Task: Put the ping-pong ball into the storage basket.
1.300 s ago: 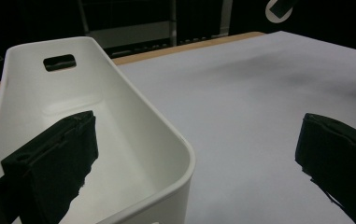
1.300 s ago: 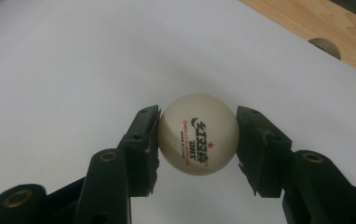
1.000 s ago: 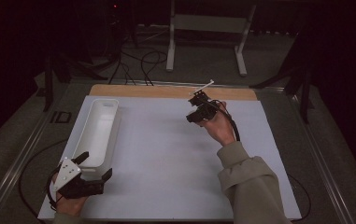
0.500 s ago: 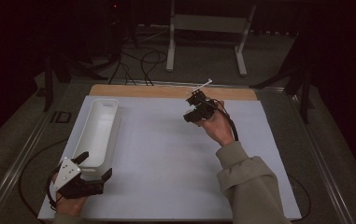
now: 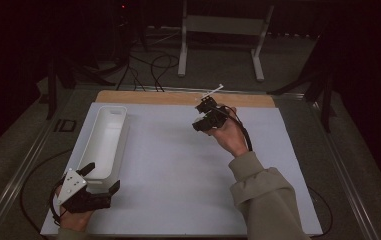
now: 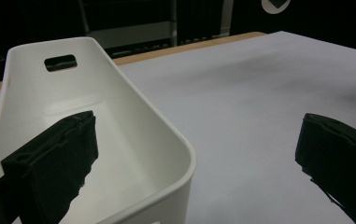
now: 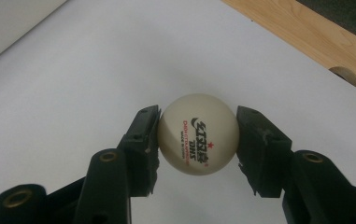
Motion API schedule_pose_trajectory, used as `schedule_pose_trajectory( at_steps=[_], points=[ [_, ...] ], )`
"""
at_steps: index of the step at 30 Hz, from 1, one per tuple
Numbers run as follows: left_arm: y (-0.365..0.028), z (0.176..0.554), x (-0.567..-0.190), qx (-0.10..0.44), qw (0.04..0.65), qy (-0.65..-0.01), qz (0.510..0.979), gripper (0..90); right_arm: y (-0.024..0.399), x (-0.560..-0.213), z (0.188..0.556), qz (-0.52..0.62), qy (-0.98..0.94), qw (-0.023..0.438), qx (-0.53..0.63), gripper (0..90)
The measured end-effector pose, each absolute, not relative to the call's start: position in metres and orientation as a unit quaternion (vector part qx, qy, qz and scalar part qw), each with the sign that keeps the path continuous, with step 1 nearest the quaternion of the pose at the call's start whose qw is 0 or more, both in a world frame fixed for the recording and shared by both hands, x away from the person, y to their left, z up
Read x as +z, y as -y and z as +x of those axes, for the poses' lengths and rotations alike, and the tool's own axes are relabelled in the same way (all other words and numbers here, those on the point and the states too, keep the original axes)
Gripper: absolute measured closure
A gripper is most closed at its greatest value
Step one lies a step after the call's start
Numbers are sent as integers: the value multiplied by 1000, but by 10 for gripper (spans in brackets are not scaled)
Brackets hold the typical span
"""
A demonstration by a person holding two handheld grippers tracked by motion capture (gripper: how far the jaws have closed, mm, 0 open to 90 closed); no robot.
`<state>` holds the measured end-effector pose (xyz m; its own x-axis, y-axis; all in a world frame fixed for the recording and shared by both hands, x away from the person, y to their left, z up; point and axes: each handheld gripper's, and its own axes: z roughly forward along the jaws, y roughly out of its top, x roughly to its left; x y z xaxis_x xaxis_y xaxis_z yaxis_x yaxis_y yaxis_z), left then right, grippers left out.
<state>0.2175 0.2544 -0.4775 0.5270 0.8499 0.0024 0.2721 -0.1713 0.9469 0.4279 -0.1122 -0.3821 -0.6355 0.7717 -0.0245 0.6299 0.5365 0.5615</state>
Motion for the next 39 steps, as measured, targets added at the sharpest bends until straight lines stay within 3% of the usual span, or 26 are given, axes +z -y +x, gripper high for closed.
schedule_pose_trajectory(
  at_steps=[39],
  points=[
    [-254,218,-478,285,507,-396,711,0,91,-377,420,380,-874,126,273,510]
  ],
)
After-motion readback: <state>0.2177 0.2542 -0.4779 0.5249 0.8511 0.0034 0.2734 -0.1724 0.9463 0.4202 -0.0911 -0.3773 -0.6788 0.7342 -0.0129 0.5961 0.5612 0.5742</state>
